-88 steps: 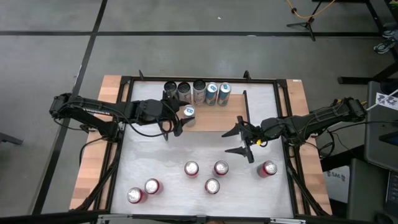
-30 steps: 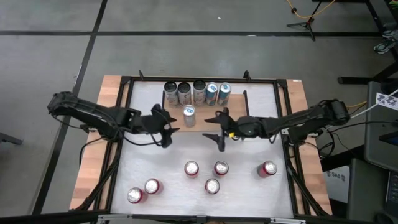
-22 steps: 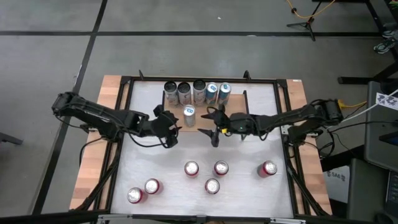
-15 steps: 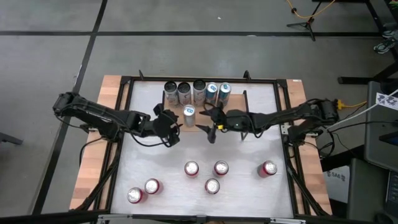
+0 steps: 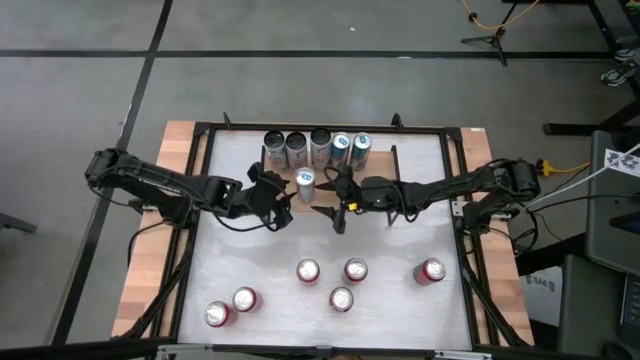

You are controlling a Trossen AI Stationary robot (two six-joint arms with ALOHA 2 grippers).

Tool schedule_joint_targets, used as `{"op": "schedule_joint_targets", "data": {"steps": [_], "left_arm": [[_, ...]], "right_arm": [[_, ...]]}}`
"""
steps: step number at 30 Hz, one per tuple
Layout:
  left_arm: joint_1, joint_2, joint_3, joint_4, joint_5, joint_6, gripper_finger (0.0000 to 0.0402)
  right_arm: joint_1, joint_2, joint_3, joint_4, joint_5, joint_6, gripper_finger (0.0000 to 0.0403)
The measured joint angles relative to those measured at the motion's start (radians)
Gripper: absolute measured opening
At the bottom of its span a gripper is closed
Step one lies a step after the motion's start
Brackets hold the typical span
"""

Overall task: Place canned beverage on shelf
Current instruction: Put the blue soda can on the shelf

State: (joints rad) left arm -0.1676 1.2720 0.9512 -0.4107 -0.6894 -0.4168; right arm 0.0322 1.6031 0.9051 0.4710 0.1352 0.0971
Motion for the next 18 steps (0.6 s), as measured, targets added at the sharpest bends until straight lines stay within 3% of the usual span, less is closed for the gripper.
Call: {"op": "schedule_joint_targets", "data": {"steps": [10,18], "left_arm": [[0.025,0.000,0.000,-0.002,0.000,0.000,0.0175],[0.025,0.000,0.000,-0.019,-0.057,0.005,0.0175]], "right_arm": [[-0.001,0.000,-0.001,0.004,-0.064,0.000,0.0287],[0.001,0.000,-0.001,0.006,-0.211,-0.001,0.0287]]}}
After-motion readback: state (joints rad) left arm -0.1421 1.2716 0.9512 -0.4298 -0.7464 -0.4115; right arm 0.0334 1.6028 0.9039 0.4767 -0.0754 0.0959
